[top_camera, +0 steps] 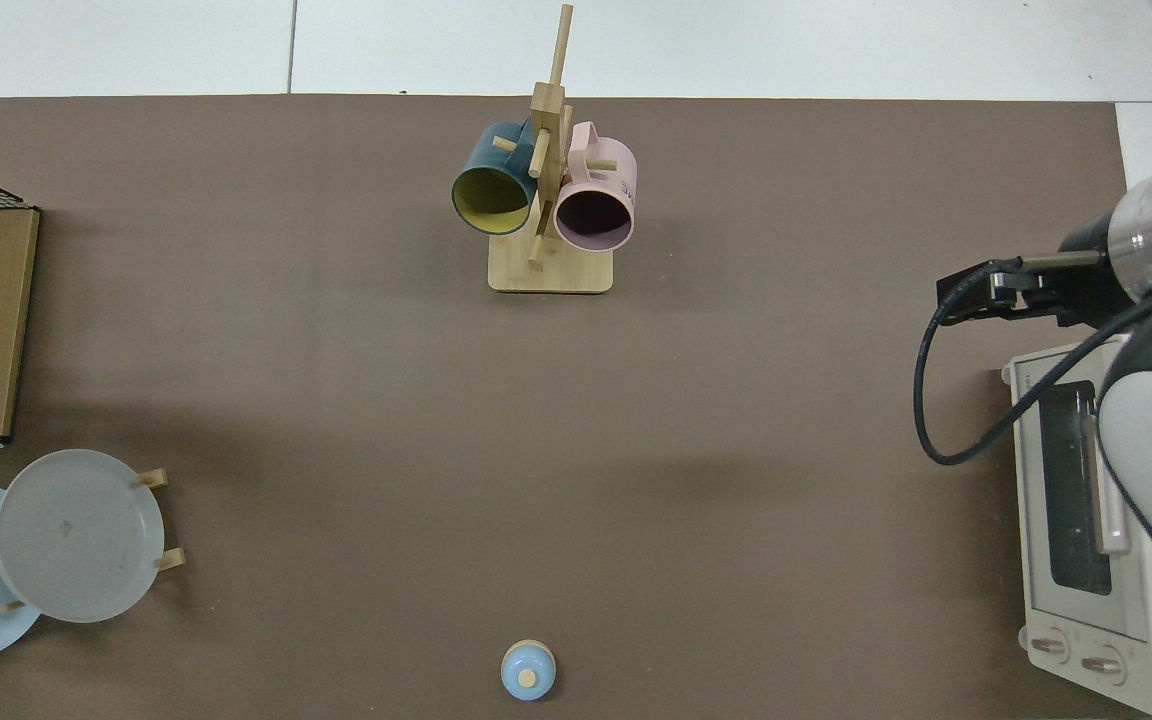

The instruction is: Put markers into pen holder

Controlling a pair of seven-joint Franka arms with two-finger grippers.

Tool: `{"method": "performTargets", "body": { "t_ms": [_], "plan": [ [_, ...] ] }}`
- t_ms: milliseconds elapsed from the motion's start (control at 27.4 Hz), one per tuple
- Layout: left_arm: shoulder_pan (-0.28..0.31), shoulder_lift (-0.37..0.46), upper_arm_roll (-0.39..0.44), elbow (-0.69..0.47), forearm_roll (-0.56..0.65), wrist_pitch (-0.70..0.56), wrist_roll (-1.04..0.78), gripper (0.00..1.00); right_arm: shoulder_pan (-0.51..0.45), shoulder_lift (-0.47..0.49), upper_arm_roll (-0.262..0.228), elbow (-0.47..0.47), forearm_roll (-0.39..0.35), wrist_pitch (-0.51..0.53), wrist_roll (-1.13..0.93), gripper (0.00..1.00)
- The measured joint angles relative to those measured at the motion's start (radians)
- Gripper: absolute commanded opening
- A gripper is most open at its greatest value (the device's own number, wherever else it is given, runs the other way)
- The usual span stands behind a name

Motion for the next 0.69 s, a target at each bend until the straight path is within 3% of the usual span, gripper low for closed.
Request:
{"method": "performTargets", "body": {
  "t_ms": [182,693],
  "plan": [
    [-0.03,0.0,0.0,0.001,0.005,-0.045,0.001,0.0,0.0,0.0,0.0,0.0,0.0,0.0,0.0,1.0],
    [-0.029,0.007,0.006,-0.004,0.002,-0.131,0.019,0.0,0.0,0.0,0.0,0.0,0.0,0.0,0.0,1.0]
  ]
}}
